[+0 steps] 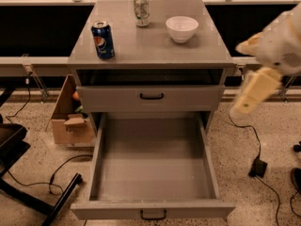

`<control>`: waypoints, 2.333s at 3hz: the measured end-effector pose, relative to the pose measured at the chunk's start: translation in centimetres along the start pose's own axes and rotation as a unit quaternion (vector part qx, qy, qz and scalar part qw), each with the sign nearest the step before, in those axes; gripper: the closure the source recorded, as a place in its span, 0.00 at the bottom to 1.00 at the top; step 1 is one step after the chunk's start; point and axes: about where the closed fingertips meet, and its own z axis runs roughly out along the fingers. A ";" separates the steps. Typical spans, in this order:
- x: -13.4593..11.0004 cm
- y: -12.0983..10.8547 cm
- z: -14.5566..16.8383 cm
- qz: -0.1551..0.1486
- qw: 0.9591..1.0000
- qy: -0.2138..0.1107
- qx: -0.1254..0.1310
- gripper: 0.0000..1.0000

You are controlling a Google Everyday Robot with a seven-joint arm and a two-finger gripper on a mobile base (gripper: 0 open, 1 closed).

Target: Place pepsi can into middle drawer

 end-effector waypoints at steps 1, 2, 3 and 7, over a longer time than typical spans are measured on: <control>-2.3 -3.5 6.3 0.035 0.991 -0.129 -0.012 0.00; -6.4 -8.1 10.4 0.068 0.967 -0.244 0.005 0.00; -7.2 -10.5 11.5 0.087 0.957 -0.273 0.032 0.00; -18.5 -15.3 17.7 0.011 0.915 -0.401 0.040 0.00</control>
Offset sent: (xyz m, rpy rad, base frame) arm 0.2185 0.0951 -0.0398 0.8046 -0.2895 -0.0794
